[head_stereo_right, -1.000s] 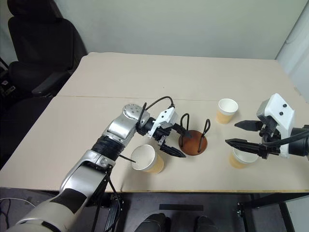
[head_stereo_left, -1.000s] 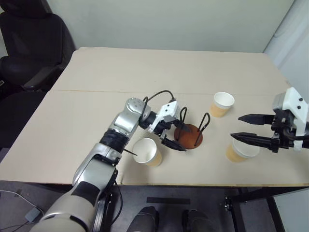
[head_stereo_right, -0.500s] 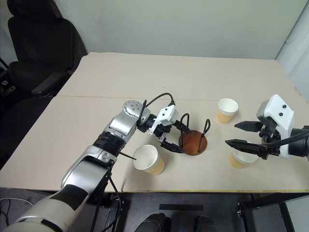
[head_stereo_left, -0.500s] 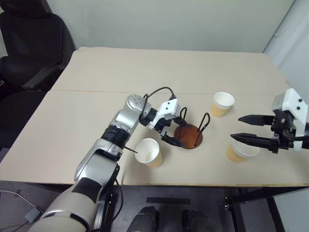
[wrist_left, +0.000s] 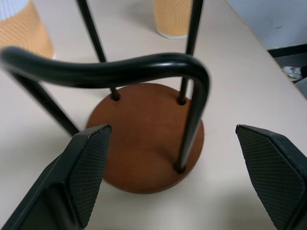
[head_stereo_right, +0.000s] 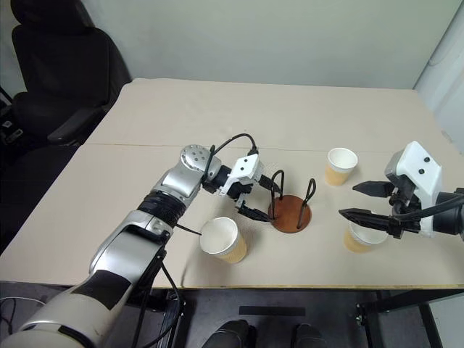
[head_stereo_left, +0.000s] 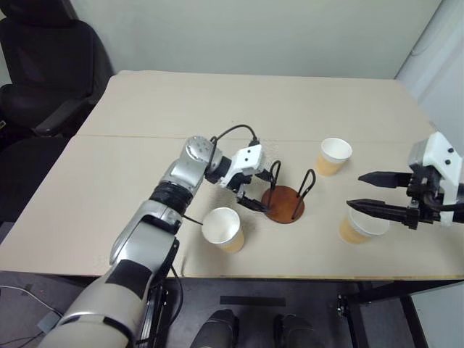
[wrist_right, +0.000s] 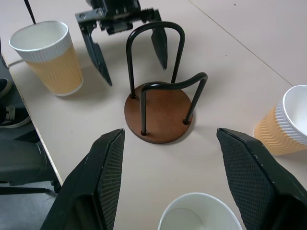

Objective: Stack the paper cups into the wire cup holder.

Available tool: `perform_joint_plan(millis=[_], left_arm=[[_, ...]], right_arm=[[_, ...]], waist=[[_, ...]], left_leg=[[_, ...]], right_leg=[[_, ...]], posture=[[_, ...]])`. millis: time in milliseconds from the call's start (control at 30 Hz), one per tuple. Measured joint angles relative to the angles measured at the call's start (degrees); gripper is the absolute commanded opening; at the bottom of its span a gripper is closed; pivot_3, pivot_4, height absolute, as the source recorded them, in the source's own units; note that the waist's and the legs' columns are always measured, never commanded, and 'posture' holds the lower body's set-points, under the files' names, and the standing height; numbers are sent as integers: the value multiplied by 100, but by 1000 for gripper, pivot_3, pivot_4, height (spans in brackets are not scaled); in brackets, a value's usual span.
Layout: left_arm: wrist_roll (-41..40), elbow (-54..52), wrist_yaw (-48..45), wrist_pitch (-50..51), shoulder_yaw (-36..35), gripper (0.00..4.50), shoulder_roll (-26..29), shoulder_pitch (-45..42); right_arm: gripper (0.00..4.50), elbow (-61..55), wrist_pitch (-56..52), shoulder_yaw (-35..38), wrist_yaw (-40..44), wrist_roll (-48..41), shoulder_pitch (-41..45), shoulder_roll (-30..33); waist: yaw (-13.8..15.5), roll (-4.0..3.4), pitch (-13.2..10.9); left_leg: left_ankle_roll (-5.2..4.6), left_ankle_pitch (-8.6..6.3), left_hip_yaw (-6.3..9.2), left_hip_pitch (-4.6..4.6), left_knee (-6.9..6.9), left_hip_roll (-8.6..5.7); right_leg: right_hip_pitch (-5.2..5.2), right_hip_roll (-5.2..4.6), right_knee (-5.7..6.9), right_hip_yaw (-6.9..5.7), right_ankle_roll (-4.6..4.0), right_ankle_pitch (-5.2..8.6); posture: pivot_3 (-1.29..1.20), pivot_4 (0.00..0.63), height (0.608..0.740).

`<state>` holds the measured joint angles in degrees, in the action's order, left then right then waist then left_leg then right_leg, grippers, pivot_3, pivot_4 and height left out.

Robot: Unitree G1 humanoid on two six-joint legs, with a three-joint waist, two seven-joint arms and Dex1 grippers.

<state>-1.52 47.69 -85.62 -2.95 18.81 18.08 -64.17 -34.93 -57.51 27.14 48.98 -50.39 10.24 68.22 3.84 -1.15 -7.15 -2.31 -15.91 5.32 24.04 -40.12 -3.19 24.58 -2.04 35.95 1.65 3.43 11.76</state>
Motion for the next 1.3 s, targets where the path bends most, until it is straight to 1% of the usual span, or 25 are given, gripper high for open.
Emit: perform_joint_plan(millis=[233,567,833,933,1067,1100,1200,1233,1267,1300], left_arm=[[80,305,203,-231,-75,4461,-7,-52],[102,468,330,-338,-109,4461,6,-110],[268,1060,666,-541,-392,4461,514,-393],[294,1202,758,-569,-482,4461,664,-400],[281,1299,876,-564,-699,4461,823,-432],[271,1297,884,-533,-752,4461,879,-443],[204,1234,883,-412,-921,4461,979,-471],[173,1176,859,-337,-967,4500,1016,-470],[147,1096,838,-254,-1008,4500,1037,-463],[91,998,811,-143,-1067,4500,1051,-460]], right_arm=[[3078,49,43,-66,3,16,0,0],[3078,83,112,-115,7,84,21,0],[3078,294,257,-385,7,322,271,49],[3078,466,328,-552,6,418,534,79],[3078,776,465,-952,18,675,928,154],[3078,923,550,-1191,41,783,1212,154],[3078,1218,722,-1612,142,1006,1731,140],[3429,1319,776,-1765,184,1097,1882,127],[3619,1416,839,-1910,230,1192,1993,99],[3907,1526,930,-2084,283,1325,2107,55]], waist=[[0,0,0],[-1,0,0],[-13,0,0],[-15,0,0],[-16,0,0],[-31,0,0],[-39,0,0],[-39,0,0],[-36,0,0],[-36,0,0]], left_leg=[[0,0,0,0,0,0],[0,0,-1,0,0,0],[-2,-1,-1,2,2,-1],[-2,-1,0,2,2,-1],[-3,-1,0,3,3,-1],[-3,-1,-2,3,2,-1],[-5,0,1,4,5,-1],[-5,0,0,4,6,-1],[-5,0,1,5,5,-1],[-6,0,1,7,4,-1]], right_leg=[[0,0,0,0,0,0],[0,0,0,0,0,0],[4,0,-3,0,0,0],[4,0,-4,0,0,0],[7,0,-4,0,0,0],[9,0,-3,1,0,0],[12,0,-2,0,0,0],[13,1,-3,0,0,0],[13,0,-4,0,0,0],[13,0,-5,0,0,0]], posture=[[0,150,740],[0,150,740],[0,150,740],[0,150,740],[0,150,740],[0,150,740],[0,150,740],[0,150,740],[0,150,740],[0,150,740]])
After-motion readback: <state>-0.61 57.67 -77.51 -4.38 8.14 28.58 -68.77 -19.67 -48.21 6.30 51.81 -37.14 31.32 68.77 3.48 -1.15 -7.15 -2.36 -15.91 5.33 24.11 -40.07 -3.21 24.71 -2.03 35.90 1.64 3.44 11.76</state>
